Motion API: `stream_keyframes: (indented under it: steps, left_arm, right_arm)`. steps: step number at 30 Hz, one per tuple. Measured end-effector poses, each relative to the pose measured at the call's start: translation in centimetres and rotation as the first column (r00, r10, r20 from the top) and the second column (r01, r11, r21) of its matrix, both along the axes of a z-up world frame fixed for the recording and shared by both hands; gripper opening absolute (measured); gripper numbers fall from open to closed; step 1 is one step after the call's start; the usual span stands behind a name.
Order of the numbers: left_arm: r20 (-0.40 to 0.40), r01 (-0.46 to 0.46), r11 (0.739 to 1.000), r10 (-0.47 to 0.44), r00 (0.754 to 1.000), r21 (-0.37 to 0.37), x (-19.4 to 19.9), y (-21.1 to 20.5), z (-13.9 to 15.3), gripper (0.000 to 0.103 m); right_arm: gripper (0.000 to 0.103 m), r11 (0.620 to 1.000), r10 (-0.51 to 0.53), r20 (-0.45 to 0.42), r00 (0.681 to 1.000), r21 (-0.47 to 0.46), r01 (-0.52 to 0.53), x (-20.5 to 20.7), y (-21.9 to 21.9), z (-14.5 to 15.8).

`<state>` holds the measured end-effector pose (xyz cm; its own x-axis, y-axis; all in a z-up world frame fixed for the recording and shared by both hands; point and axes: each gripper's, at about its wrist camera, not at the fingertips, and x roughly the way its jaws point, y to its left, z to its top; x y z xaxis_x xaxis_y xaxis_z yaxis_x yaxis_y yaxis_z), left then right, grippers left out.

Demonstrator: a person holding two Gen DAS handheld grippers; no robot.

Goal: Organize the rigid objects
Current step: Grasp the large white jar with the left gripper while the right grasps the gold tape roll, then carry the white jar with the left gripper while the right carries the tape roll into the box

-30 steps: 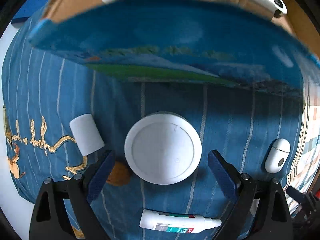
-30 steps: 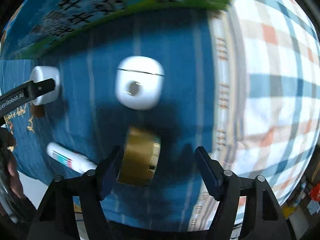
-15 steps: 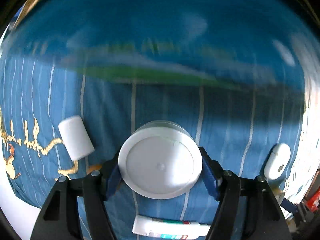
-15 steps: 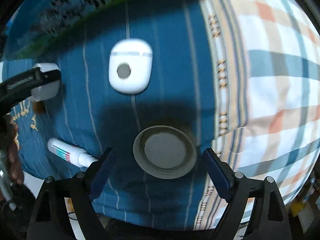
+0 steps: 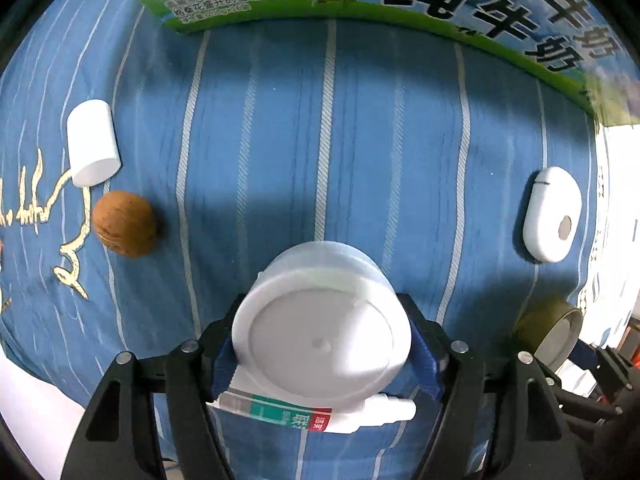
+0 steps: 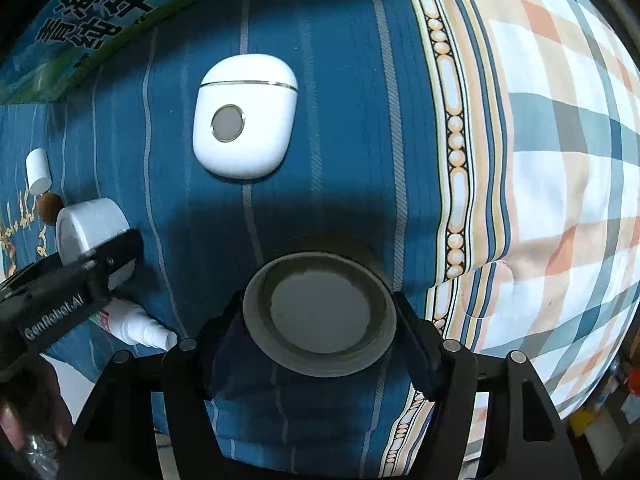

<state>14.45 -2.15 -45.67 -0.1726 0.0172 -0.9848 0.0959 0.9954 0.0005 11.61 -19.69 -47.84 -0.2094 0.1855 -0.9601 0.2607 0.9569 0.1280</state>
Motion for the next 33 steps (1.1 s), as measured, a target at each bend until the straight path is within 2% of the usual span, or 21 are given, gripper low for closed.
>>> stream_keyframes:
  steps: [3,5,9,10,15,18,25,29,33]
  left_arm:
    - [0.004,0.001,1.000,-0.001,1.000,-0.003,-0.6,1.4,-0.5,0.069]
    - [0.008,0.006,1.000,-0.006,1.000,0.004,1.1,1.5,0.0,0.068]
    - [0.023,0.019,1.000,-0.019,1.000,0.022,1.5,1.0,1.2,0.068]
    - [0.025,0.022,1.000,-0.022,0.999,0.020,1.7,-0.4,2.2,0.068]
    - [0.066,0.025,1.000,-0.024,0.998,-0.004,0.0,-2.7,5.9,0.068]
    - [0.103,0.014,0.999,-0.010,0.995,-0.036,-0.6,-3.2,8.6,0.068]
    - [0.206,0.040,0.995,-0.021,0.978,-0.091,-1.8,-4.9,15.9,0.068]
    - [0.256,0.050,0.992,-0.019,0.966,-0.115,-0.3,-4.4,19.0,0.068]
    - [0.298,0.054,0.988,-0.008,0.955,-0.144,0.6,-4.1,21.2,0.068]
  right_arm:
    - [0.073,1.000,0.020,-0.001,1.000,-0.013,-0.020,0.3,0.2,-0.4]
    - [0.070,0.998,0.043,-0.003,0.999,-0.035,-0.043,-0.1,0.9,-0.3]
    - [0.069,0.997,0.060,-0.005,0.998,-0.050,-0.060,-0.4,1.8,-0.1]
    - [0.068,1.000,0.023,-0.072,0.997,0.005,-0.023,-0.7,2.0,-0.1]
    - [0.068,0.999,0.022,-0.063,0.998,0.033,-0.020,-1.7,2.5,1.3]
    - [0.068,0.999,0.029,-0.030,0.999,0.041,-0.028,-2.1,2.3,3.4]
    - [0.068,0.997,0.061,0.085,0.995,0.042,-0.064,-1.9,1.6,10.4]
    - [0.068,0.996,0.062,0.146,0.987,0.053,-0.070,-1.4,1.2,14.2]
    - [0.068,0.996,0.054,0.208,0.977,0.061,-0.068,0.3,-1.2,17.8]
